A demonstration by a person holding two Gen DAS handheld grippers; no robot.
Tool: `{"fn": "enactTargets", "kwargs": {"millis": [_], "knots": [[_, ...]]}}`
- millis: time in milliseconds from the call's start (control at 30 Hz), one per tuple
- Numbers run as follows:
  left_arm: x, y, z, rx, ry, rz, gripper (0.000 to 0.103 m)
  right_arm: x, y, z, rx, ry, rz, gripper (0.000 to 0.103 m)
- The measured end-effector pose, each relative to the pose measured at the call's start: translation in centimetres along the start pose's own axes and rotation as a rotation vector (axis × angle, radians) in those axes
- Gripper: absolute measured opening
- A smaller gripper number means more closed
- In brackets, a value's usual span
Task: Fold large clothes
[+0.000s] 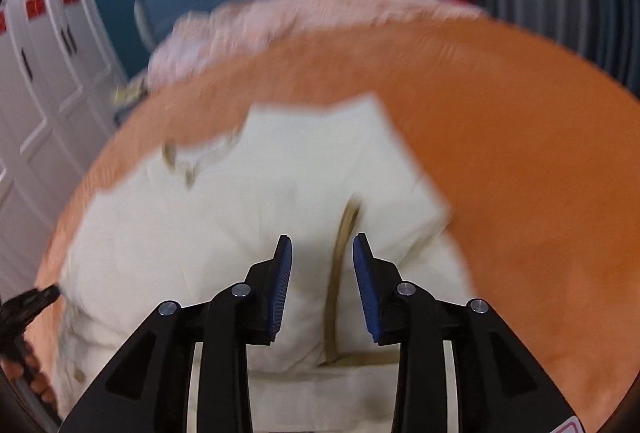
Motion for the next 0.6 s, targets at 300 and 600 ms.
{"fn": "enactTargets", "kwargs": {"millis": [300, 600], "knots": [[-4.0, -8.1, -5.5, -0.044, 0.078, 0.103, 0.015, -6.4, 8.5, -1.7, 0.118, 0.122, -0.116, 0.029], [-10.6, -8.9, -1.1, -0.133, 0.054, 0.028, 0.016, -10.9, 8.1, 3.2, 0.192, 0.154, -0.088, 0.023]]}}
Point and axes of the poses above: each gripper's, at about its wrist camera, not at the fingertips, and x roughly against the way its jaws point, y to its left, z to its underside, the point moved 10 cm from there along -x, roughly the way its jaws point, and after that the axes turned 2 degrees about x, right-handed, at the moved point
